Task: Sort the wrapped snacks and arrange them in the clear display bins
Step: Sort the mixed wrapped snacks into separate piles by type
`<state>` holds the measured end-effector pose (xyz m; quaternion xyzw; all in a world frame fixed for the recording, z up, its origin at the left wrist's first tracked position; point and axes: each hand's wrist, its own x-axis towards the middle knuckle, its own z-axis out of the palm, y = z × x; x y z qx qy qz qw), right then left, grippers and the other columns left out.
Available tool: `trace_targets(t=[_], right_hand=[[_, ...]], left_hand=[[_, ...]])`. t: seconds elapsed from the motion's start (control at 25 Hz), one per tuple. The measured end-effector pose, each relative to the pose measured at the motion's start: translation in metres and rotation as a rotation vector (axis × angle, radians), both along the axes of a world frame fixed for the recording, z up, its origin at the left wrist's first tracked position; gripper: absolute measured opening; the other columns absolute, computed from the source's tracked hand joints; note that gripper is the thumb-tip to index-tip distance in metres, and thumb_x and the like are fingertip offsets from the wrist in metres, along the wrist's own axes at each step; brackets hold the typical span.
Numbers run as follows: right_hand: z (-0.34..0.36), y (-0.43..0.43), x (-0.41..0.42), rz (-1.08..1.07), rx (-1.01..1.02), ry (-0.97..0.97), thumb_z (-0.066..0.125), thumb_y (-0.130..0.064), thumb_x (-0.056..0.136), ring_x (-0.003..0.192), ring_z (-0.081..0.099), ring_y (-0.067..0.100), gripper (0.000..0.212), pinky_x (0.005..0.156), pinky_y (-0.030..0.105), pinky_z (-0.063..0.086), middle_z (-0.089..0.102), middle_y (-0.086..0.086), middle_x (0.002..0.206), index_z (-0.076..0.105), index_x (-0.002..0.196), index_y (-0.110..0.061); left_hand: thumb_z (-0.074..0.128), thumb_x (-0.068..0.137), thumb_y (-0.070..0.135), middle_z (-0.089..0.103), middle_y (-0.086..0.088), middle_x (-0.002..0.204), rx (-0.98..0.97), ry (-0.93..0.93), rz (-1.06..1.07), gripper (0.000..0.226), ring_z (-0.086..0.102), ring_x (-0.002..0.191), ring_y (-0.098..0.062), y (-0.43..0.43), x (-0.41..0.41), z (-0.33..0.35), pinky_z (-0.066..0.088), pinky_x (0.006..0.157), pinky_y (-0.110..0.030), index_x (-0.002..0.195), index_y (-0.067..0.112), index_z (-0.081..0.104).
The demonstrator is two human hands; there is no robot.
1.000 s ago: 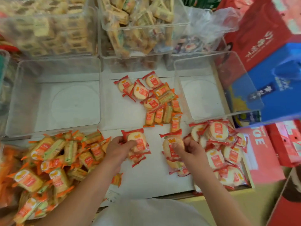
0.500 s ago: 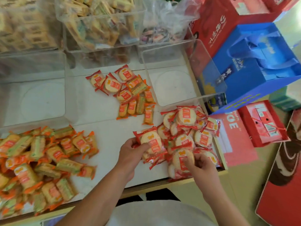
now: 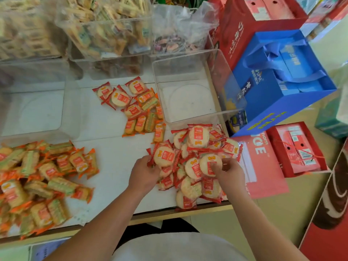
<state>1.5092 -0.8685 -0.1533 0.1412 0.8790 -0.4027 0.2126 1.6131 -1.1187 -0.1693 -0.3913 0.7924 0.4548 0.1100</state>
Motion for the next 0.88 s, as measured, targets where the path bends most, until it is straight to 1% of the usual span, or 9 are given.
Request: trace_targets(t=[0.08, 0.2, 0.32, 0.4, 0.48, 0.52, 0.6, 0.76, 0.88], right_hand=[[-0.005, -0.001, -0.002, 0.109, 0.193, 0.041, 0.075, -0.054, 0.085, 0.093, 0.063, 0.017, 0.049, 0.081, 0.04, 0.055, 0.062, 0.003, 0.113, 0.064, 0.117, -0.02], [0.001, 0.004, 0.003, 0.147, 0.223, 0.072, 0.072, -0.06, 0.084, 0.118, 0.057, 0.024, 0.062, 0.093, 0.045, 0.052, 0.055, 0.0, 0.129, 0.06, 0.131, -0.022], [0.022, -0.003, 0.012, 0.136, 0.121, 0.218, 0.071, -0.052, 0.089, 0.12, 0.056, 0.018, 0.047, 0.094, 0.042, 0.05, 0.058, -0.005, 0.127, 0.062, 0.127, -0.026], [0.041, -0.025, 0.018, 0.177, -0.008, 0.351, 0.072, -0.042, 0.092, 0.111, 0.059, 0.011, 0.029, 0.092, 0.035, 0.051, 0.062, -0.01, 0.117, 0.066, 0.117, -0.03], [0.056, -0.064, 0.02, 0.308, -0.155, 0.39, 0.073, -0.035, 0.094, 0.1, 0.063, 0.004, 0.016, 0.085, 0.027, 0.054, 0.066, -0.017, 0.105, 0.068, 0.109, -0.032], [0.061, -0.087, 0.02, 0.382, -0.22, 0.358, 0.072, -0.033, 0.095, 0.097, 0.065, 0.003, 0.013, 0.083, 0.025, 0.056, 0.067, -0.018, 0.102, 0.069, 0.108, -0.033], [0.06, -0.136, 0.015, 0.509, -0.279, 0.25, 0.069, -0.037, 0.096, 0.1, 0.065, 0.002, 0.016, 0.087, 0.028, 0.057, 0.068, -0.019, 0.105, 0.069, 0.112, -0.034], [0.016, -0.214, -0.012, 0.643, -0.056, 0.086, 0.061, -0.053, 0.095, 0.124, 0.056, 0.016, 0.049, 0.104, 0.036, 0.047, 0.057, -0.006, 0.132, 0.059, 0.134, -0.023], [-0.022, -0.258, -0.043, 0.627, 0.052, -0.006, 0.049, -0.065, 0.096, 0.138, 0.044, 0.034, 0.062, 0.112, 0.046, 0.04, 0.048, 0.013, 0.146, 0.052, 0.138, -0.019]], left_hand=[[0.068, 0.094, 0.023, 0.058, 0.0, 0.124, 0.008, -0.012, -0.009, 0.041, 0.057, 0.115, -0.019, -0.001, 0.006, 0.002, 0.044, 0.091, -0.029, 0.133, 0.013, 0.061], [0.069, 0.093, 0.028, 0.058, 0.002, 0.133, 0.03, 0.0, 0.009, 0.042, 0.056, 0.121, -0.018, -0.008, 0.016, 0.001, 0.048, 0.099, -0.033, 0.133, 0.019, 0.06], [0.07, 0.094, 0.027, 0.062, 0.005, 0.127, 0.093, 0.026, 0.042, 0.029, 0.06, 0.114, -0.016, -0.02, 0.024, 0.001, 0.052, 0.097, -0.035, 0.123, 0.023, 0.064], [0.07, 0.094, 0.024, 0.065, 0.005, 0.124, 0.109, 0.027, 0.053, 0.027, 0.064, 0.107, -0.013, -0.034, 0.026, 0.003, 0.053, 0.095, -0.033, 0.121, 0.022, 0.066], [0.07, 0.095, 0.024, 0.065, 0.004, 0.122, 0.13, 0.014, 0.068, 0.027, 0.066, 0.105, -0.012, -0.05, 0.027, 0.005, 0.053, 0.096, -0.033, 0.121, 0.021, 0.067], [0.07, 0.095, 0.026, 0.066, 0.004, 0.121, 0.137, 0.012, 0.071, 0.027, 0.066, 0.105, -0.012, -0.06, 0.026, 0.005, 0.054, 0.097, -0.034, 0.121, 0.02, 0.067], [0.07, 0.095, 0.029, 0.066, 0.004, 0.121, 0.136, 0.016, 0.069, 0.029, 0.067, 0.104, -0.012, -0.08, 0.022, 0.005, 0.054, 0.099, -0.036, 0.122, 0.019, 0.067], [0.069, 0.095, 0.031, 0.065, 0.004, 0.125, 0.087, -0.007, 0.063, 0.033, 0.067, 0.105, -0.012, -0.12, 0.01, 0.002, 0.053, 0.099, -0.035, 0.126, 0.021, 0.066], [0.067, 0.097, 0.031, 0.062, 0.003, 0.132, 0.054, 0.004, 0.013, 0.037, 0.063, 0.112, -0.015, -0.144, -0.006, -0.002, 0.05, 0.099, -0.03, 0.132, 0.019, 0.063]])
